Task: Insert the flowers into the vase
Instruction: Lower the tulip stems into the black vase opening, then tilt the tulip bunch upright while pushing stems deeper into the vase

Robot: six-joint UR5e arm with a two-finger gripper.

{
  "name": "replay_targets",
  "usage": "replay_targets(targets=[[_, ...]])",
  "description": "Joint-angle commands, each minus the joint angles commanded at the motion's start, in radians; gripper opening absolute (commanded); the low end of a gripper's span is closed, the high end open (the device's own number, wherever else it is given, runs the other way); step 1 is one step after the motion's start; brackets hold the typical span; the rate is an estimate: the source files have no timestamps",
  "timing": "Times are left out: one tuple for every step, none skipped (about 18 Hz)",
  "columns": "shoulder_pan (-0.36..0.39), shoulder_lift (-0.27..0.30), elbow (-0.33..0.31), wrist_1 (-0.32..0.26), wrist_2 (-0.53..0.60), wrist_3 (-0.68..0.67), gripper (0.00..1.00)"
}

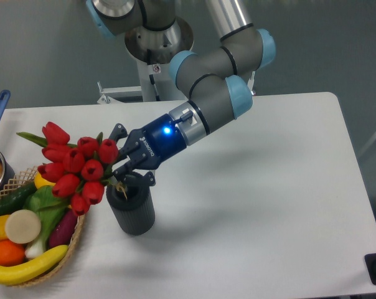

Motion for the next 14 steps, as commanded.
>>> replay_targets(targets=[[0.005,-0.005,-0.006,0.002,0.002,0.0,0.23],[0.008,-0.006,-0.017,0.002,0.003,0.003,0.23],[0.008,-0.008,-0.023,0.002,0.005,0.014,0.23],[0.008,-0.012,-0.028,0.0,0.003,0.027,0.23],[0.008,-0.015,-0.034,0.002,0.005,0.037,0.23],[0.008,-0.018,-0.04,0.002,0.005,0.043,0.23],[0.008,-0.02,-0.043,0.002,0.005,0.051,0.23],[0.008,-0.026,-0.046,0.002,0.005,0.058,0.23],[0.009,-0.029,-0.048,0.002,0.005,0.061,0.24],[0.008,-0.031,-0.052,0.002,0.005,0.061,0.24],[0.009,-0.034,-0.057,0.002,0.005,0.066,0.24],[0.011,-0.035,-0.061,0.002,0.006,0.074,0.24],[0.012,-0.035,-0.064,0.002,0.006,0.081,0.25],[0.012,-0.035,-0.069,0.002,0.006,0.087,0.26]])
